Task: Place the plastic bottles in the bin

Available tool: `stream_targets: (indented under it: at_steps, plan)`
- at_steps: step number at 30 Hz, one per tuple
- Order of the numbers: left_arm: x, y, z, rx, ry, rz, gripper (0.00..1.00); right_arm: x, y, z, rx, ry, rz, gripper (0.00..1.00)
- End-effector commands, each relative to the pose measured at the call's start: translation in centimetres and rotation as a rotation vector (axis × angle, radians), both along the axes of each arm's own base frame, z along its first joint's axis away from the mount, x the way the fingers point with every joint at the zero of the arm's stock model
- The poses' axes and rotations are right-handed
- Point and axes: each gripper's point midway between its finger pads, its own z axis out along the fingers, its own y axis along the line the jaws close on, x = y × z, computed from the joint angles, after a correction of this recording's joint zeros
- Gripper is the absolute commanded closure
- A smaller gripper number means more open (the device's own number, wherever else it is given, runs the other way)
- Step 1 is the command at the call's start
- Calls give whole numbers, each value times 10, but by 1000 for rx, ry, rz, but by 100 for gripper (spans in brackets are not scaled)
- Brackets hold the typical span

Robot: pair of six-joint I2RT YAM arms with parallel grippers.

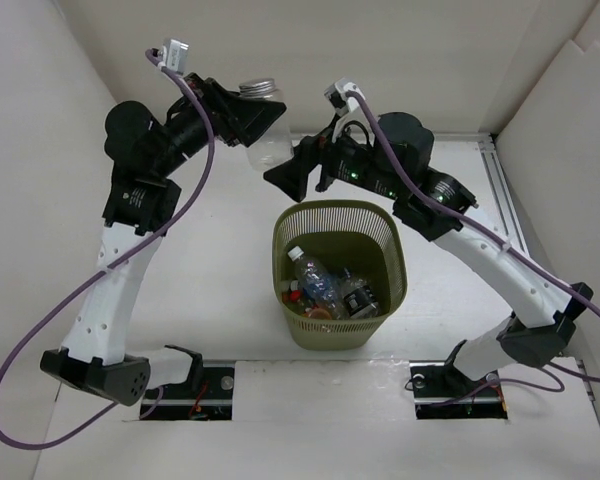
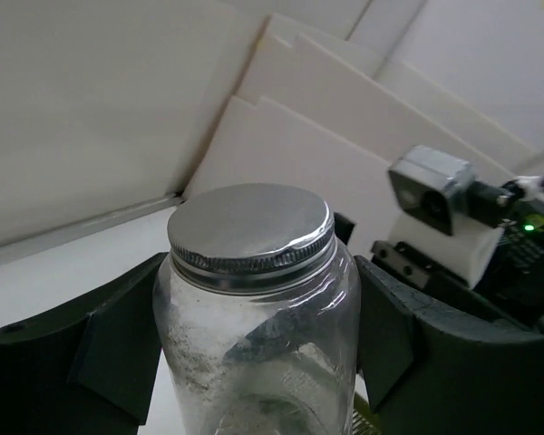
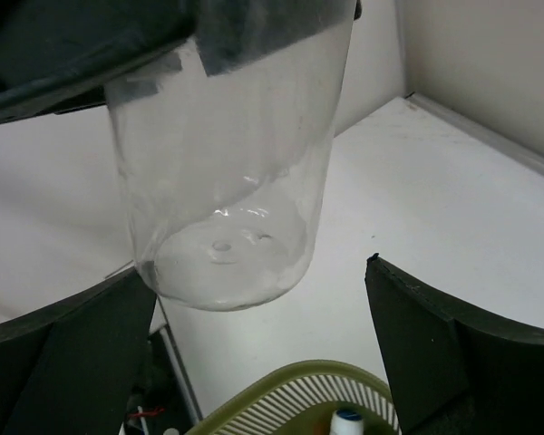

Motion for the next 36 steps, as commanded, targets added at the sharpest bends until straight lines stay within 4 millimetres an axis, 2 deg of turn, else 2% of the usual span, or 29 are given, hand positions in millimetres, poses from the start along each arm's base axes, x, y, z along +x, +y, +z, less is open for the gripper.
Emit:
stream_targets:
  at_steps: [1,2,3,5,8,9,11,12,14,17,18,19,20,21,22,23,24,25,26,27,29,30,31,32,33,34,35,36]
  plan:
    - [-36,-5,33,-75,-133,-143,100,-27,-15,77,195,-89,54,0]
    - [-34,-8,25,-78,-116,-159,100,-24,-11,75,195,-89,54,0]
    - [-44,-7,34,-110,-147,-187,100,-21,-8,74,198,-77,55,0]
    - [-52,-8,29,-122,-142,-221,100,-19,-4,78,222,-83,58,0]
    - [-58,-9,27,-134,-142,-252,100,-14,3,74,240,-60,76,0]
    - [-54,-11,19,-130,-121,-251,100,-14,3,77,254,-57,78,0]
    - [-62,-8,23,-145,-140,-259,100,-9,11,69,248,-37,88,0]
    - [-60,-9,19,-144,-130,-259,100,-6,9,72,258,-48,80,2]
    - [-67,-7,26,-158,-150,-267,100,1,19,57,242,-5,89,3]
    - [-70,-7,30,-169,-167,-273,100,5,29,47,238,8,110,5]
    - [-70,-7,30,-176,-156,-278,100,3,30,47,240,16,120,7]
    - [-71,-7,31,-180,-148,-281,100,4,31,46,243,13,121,22]
    - [-71,-7,31,-180,-148,-281,100,4,35,44,243,10,138,34]
    - [-76,-5,35,-183,-169,-283,83,0,36,44,243,17,160,79]
    - [-74,-4,36,-189,-169,-275,63,1,37,41,242,18,160,92]
    - [-74,-4,36,-189,-169,-275,44,0,34,39,241,22,148,98]
    - [-73,-5,34,-180,-172,-269,18,-7,25,47,254,9,149,100]
    - [-66,-3,28,-173,-133,-228,0,-9,20,48,257,8,139,100]
    - [-64,-1,32,-163,-137,-202,0,-5,15,34,231,22,113,100]
    - [-59,1,30,-148,-128,-174,0,-14,-2,43,241,10,104,100]
    - [-51,8,25,-119,-106,-84,0,-18,-17,35,215,-2,69,100]
    - [-48,10,24,-110,-106,-61,0,-19,-21,11,168,34,54,100]
    - [-48,13,22,-96,-86,-37,0,-33,-38,19,183,19,46,100]
    - [-40,19,22,-83,-89,28,0,-38,-46,14,170,14,34,100]
    - [-40,24,28,-74,-94,63,0,-40,-51,-11,125,43,20,100]
    - [-36,29,26,-60,-81,100,0,-56,-69,-2,148,21,13,98]
    - [-27,36,15,-38,-27,164,0,-61,-77,-6,146,24,4,89]
    - [-23,38,8,-9,-20,190,0,-66,-85,-9,145,13,-6,41]
